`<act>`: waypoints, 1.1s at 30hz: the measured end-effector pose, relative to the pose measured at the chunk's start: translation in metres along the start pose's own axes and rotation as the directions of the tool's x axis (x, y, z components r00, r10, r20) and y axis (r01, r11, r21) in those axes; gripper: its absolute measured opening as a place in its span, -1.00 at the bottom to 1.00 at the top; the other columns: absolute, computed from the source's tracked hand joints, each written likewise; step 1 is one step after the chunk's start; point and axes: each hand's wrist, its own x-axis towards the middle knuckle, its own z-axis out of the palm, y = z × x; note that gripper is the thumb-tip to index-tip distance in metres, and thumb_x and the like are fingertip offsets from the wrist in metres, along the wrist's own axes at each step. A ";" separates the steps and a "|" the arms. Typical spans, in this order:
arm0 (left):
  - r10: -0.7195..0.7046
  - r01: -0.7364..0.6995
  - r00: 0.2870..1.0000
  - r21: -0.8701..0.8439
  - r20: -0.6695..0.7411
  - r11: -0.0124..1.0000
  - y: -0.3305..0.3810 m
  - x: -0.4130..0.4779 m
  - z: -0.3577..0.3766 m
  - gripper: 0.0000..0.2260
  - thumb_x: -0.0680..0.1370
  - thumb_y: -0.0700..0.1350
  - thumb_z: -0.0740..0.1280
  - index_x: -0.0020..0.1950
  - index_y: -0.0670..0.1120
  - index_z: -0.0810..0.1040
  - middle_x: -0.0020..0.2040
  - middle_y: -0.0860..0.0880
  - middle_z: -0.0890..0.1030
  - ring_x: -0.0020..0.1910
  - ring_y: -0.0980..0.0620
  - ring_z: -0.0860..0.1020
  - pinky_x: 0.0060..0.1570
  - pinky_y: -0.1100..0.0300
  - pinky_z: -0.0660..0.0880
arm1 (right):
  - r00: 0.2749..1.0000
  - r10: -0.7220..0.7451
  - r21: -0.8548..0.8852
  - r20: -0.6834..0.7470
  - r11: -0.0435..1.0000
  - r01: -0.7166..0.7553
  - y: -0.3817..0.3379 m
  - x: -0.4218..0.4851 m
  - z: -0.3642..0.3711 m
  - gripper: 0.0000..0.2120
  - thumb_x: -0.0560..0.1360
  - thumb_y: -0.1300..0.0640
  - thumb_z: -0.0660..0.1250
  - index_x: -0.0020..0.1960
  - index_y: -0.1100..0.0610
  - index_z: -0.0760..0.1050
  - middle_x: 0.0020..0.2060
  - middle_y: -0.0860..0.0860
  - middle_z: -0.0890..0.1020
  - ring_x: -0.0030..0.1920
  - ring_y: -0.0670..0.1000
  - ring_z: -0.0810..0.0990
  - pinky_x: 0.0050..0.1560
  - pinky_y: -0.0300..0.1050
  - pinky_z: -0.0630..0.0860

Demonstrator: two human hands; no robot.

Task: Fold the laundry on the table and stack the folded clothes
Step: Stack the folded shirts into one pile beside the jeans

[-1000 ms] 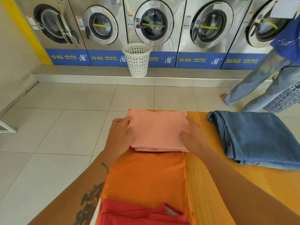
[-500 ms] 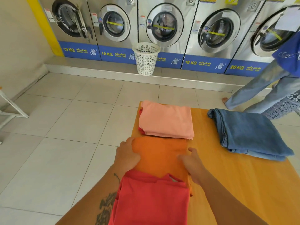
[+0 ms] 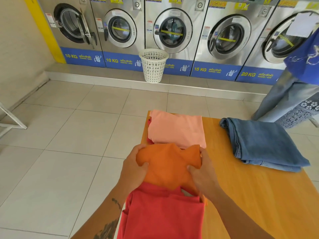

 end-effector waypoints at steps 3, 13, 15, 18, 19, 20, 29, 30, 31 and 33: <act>0.086 -0.089 0.994 -0.044 -0.063 0.995 0.013 0.000 0.000 -0.47 0.50 -0.32 0.34 0.32 0.21 0.43 0.25 0.19 0.49 0.22 0.14 0.49 0.24 0.13 0.49 | 0.996 -0.090 0.031 -0.030 0.995 0.090 -0.007 0.002 -0.016 -0.37 0.47 0.30 0.37 0.43 -0.12 0.28 0.21 -0.09 0.55 0.13 -0.04 0.59 0.10 0.08 0.60; 0.245 -0.263 0.942 -0.050 -0.232 0.964 0.083 0.064 0.000 -0.54 0.55 -0.28 0.35 0.34 0.16 0.43 0.27 0.20 0.45 0.20 0.13 0.44 0.09 0.33 0.40 | 0.961 -0.251 0.043 -0.119 0.965 0.258 -0.087 0.063 -0.052 -0.35 0.48 0.32 0.37 0.45 -0.08 0.26 0.20 -0.07 0.52 0.12 -0.03 0.56 -0.01 -0.13 0.54; 0.255 -0.269 0.937 -0.027 -0.241 0.963 0.096 0.087 0.003 -0.56 0.56 -0.24 0.35 0.34 0.16 0.42 0.28 0.18 0.43 0.19 0.10 0.44 0.09 0.27 0.40 | 0.959 -0.250 0.091 -0.136 0.960 0.263 -0.100 0.085 -0.054 -0.38 0.47 0.35 0.37 0.41 -0.06 0.30 0.14 -0.05 0.56 0.06 -0.06 0.59 -0.15 -0.22 0.52; 0.263 -0.271 0.940 -0.010 -0.219 0.962 0.102 0.127 0.010 -0.55 0.55 -0.24 0.34 0.35 0.16 0.42 0.29 0.14 0.44 0.20 0.07 0.44 0.15 0.17 0.43 | 0.976 -0.158 0.135 -0.147 0.975 0.178 -0.100 0.128 -0.052 -0.39 0.45 0.38 0.37 0.41 -0.01 0.31 0.13 0.00 0.58 -0.02 -0.06 0.60 -0.19 -0.18 0.53; 0.236 -0.241 0.956 -0.007 -0.173 0.971 0.097 0.141 0.014 -0.53 0.54 -0.25 0.34 0.36 0.16 0.42 0.29 0.11 0.45 0.19 0.05 0.46 0.15 0.16 0.44 | 0.987 -0.095 0.137 -0.127 0.984 0.112 -0.095 0.141 -0.050 -0.37 0.46 0.37 0.37 0.44 0.02 0.29 0.16 0.03 0.56 0.00 -0.01 0.60 -0.14 -0.12 0.55; 0.187 -0.186 0.977 0.023 -0.098 0.982 0.090 0.153 0.018 -0.52 0.54 -0.25 0.32 0.39 0.16 0.41 0.30 0.06 0.45 0.16 0.04 0.48 0.10 0.17 0.46 | 0.995 -0.018 0.120 -0.095 0.992 0.029 -0.088 0.152 -0.049 -0.36 0.47 0.34 0.37 0.47 0.04 0.26 0.20 0.07 0.55 0.02 0.04 0.59 -0.09 -0.06 0.57; 0.047 -0.023 0.998 0.457 -0.042 0.889 0.032 0.185 0.041 -0.61 0.64 -0.01 0.14 0.49 0.10 0.32 0.46 -0.14 0.24 0.15 -0.13 0.49 0.14 -0.03 0.47 | 0.993 0.068 -0.284 -0.094 0.954 -0.092 -0.028 0.166 -0.046 -0.31 0.40 0.19 0.30 0.49 -0.05 0.20 -0.15 -0.03 0.57 -0.16 0.07 0.63 -0.11 0.20 0.66; 0.166 -0.081 0.980 0.540 -0.111 0.838 0.031 0.183 0.043 -0.64 0.63 -0.02 0.15 0.44 0.06 0.38 0.47 -0.14 0.23 0.26 -0.19 0.43 0.22 -0.13 0.43 | 0.997 0.019 -0.311 -0.079 0.949 -0.042 -0.033 0.163 -0.044 -0.30 0.41 0.23 0.27 0.51 -0.04 0.18 -0.04 -0.03 0.56 -0.16 0.03 0.60 -0.17 0.12 0.66; 0.276 -0.147 0.952 0.594 -0.133 0.791 0.034 0.180 0.047 -0.66 0.62 -0.03 0.17 0.40 0.02 0.42 0.46 -0.14 0.25 0.30 -0.21 0.40 0.25 -0.18 0.40 | 0.999 -0.019 -0.333 -0.042 0.943 0.003 -0.038 0.161 -0.041 -0.29 0.41 0.25 0.24 0.52 -0.02 0.16 0.10 0.03 0.54 -0.16 0.02 0.58 -0.26 0.02 0.62; 0.334 -0.219 0.938 0.587 -0.093 0.779 0.038 0.174 0.056 -0.63 0.59 -0.04 0.22 0.40 0.02 0.41 0.47 -0.12 0.24 0.32 -0.20 0.37 0.26 -0.18 0.41 | 0.998 -0.026 -0.370 0.051 0.928 0.043 -0.046 0.157 -0.033 -0.28 0.41 0.20 0.23 0.54 -0.01 0.12 0.24 0.15 0.50 -0.14 0.05 0.56 -0.38 -0.15 0.43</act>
